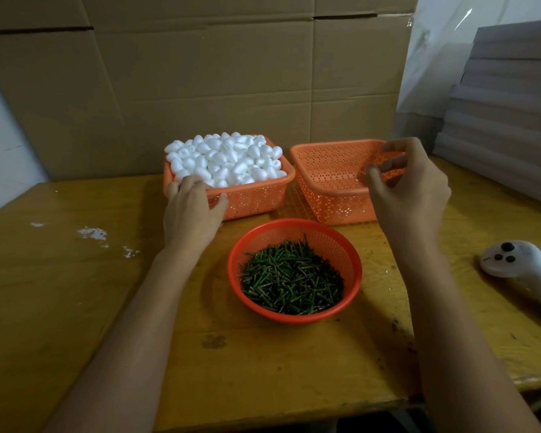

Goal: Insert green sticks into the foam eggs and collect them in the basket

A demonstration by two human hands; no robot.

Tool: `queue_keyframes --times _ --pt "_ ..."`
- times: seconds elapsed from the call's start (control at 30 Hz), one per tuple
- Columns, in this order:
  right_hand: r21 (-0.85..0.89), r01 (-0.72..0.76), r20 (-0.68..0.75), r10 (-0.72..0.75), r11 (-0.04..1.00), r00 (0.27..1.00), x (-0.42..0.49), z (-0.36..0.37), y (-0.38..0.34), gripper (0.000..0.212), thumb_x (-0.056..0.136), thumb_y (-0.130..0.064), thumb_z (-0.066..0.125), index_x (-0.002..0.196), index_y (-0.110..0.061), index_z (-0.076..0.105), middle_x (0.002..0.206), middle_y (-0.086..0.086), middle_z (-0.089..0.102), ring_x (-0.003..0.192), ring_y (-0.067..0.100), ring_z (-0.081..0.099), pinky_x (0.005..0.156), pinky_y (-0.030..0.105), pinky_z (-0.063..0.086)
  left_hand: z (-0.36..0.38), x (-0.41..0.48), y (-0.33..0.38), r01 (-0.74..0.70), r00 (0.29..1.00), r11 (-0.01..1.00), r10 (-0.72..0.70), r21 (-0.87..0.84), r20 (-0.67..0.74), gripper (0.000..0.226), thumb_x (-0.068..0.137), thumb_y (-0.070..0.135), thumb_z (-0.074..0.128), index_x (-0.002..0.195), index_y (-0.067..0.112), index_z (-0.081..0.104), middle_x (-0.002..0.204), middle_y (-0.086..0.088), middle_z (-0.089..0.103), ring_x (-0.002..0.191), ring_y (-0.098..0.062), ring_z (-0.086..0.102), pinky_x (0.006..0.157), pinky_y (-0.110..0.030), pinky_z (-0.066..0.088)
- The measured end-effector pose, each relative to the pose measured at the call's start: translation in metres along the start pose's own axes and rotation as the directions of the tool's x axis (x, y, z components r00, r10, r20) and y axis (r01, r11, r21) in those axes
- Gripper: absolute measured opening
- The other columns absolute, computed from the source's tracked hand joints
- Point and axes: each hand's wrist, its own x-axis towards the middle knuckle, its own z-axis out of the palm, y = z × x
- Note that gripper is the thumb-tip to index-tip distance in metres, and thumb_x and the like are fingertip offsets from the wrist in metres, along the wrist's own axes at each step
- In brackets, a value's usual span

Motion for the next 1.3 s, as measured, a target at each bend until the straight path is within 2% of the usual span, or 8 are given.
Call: queue_keyframes --times 0.1,0.23,0.43,0.57,0.9,1.13,1.23,1.3 --pt "0.002 0.000 -0.001 0.000 1.000 1.000 -0.001 0.000 0.001 0.025 0.095 -0.032 0.069 0.118 -0.024 0.062 0.091 -0.014 0.064 0.081 0.010 0.066 0.071 0.029 0.046 0.003 0.002 -0.002 -0.017 1.000 0.998 0.016 -0.056 -0.025 0.048 0.105 0.037 0.058 0.139 0.004 0.063 0.156 -0.003 0.049 0.150 -0.023 0.028 0.114 -0.041 0.038" --pt "0.000 0.002 0.025 -0.002 1.000 1.000 -0.001 -0.001 0.001 0.024 0.095 -0.032 0.069 0.117 -0.023 0.064 0.091 -0.014 0.065 0.081 0.009 0.065 0.071 0.029 0.048 0.006 0.004 -0.003 -0.017 0.998 0.990 0.009 -0.142 -0.058 0.045 0.105 0.037 0.058 0.138 0.008 0.065 0.159 0.004 0.042 0.143 -0.017 0.035 0.094 -0.028 0.038" --pt "-0.100 0.040 0.345 -0.003 0.994 0.939 -0.003 0.003 0.010 0.030 0.093 -0.037 0.073 0.121 -0.024 0.068 0.110 -0.004 0.072 0.094 0.018 0.070 0.086 0.042 0.057 0.002 0.005 -0.004 -0.053 0.980 0.950 -0.009 -0.306 -0.199 0.034 0.103 0.029 0.066 0.130 0.009 0.068 0.157 0.004 0.043 0.138 -0.019 0.051 0.095 -0.036 0.051" --pt "-0.105 0.071 0.380 -0.025 0.992 0.925 -0.003 0.004 0.010 0.026 0.093 -0.035 0.073 0.118 -0.025 0.071 0.112 -0.001 0.070 0.093 0.017 0.068 0.087 0.042 0.056 -0.002 0.005 -0.005 -0.002 0.952 0.880 -0.144 -0.474 -0.271 0.037 0.097 0.026 0.078 0.128 0.007 0.071 0.149 0.002 0.051 0.119 -0.016 0.065 0.100 -0.039 0.057" --pt "-0.105 0.073 0.371 -0.028 0.992 0.928 -0.004 0.006 0.012 0.027 0.092 -0.037 0.074 0.116 -0.024 0.070 0.113 0.000 0.067 0.088 0.016 0.068 0.082 0.039 0.055 -0.014 0.004 -0.007 -0.005 0.855 0.654 -0.390 -0.756 -0.343 0.017 0.080 0.010 0.089 0.089 0.007 0.075 0.103 0.005 0.076 0.089 -0.008 0.077 0.081 -0.036 0.066" --pt "-0.099 0.084 0.398 -0.038 0.992 0.916 -0.005 0.008 0.013 0.030 0.091 -0.033 0.075 0.119 -0.023 0.070 0.111 0.001 0.064 0.093 0.019 0.066 0.085 0.044 0.056 -0.011 0.000 0.004 -0.166 0.949 0.835 -0.011 -0.525 -0.316 0.044 0.095 0.007 0.072 0.135 0.023 0.064 0.118 0.003 0.065 0.095 -0.015 0.071 0.080 -0.031 0.062" --pt "-0.105 0.104 0.415 -0.051 0.989 0.909 -0.005 0.011 0.014 0.031 0.092 -0.033 0.075 0.121 -0.022 0.070 0.112 0.001 0.064 0.096 0.019 0.065 0.084 0.039 0.054 -0.007 -0.002 0.008 -0.234 0.953 0.923 0.156 -0.306 -0.261 0.032 0.102 0.013 0.066 0.134 0.016 0.069 0.123 -0.006 0.057 0.106 -0.023 0.065 0.096 -0.049 0.058" --pt "-0.107 0.114 0.438 -0.056 0.988 0.897 -0.007 0.012 0.013 0.034 0.092 -0.033 0.075 0.124 -0.022 0.070 0.115 0.001 0.062 0.100 0.019 0.064 0.086 0.038 0.053 -0.004 -0.005 0.010 -0.278 0.941 0.936 0.219 -0.216 -0.259 0.029 0.103 0.015 0.066 0.131 0.012 0.071 0.123 -0.009 0.059 0.114 -0.020 0.057 0.105 -0.046 0.051"
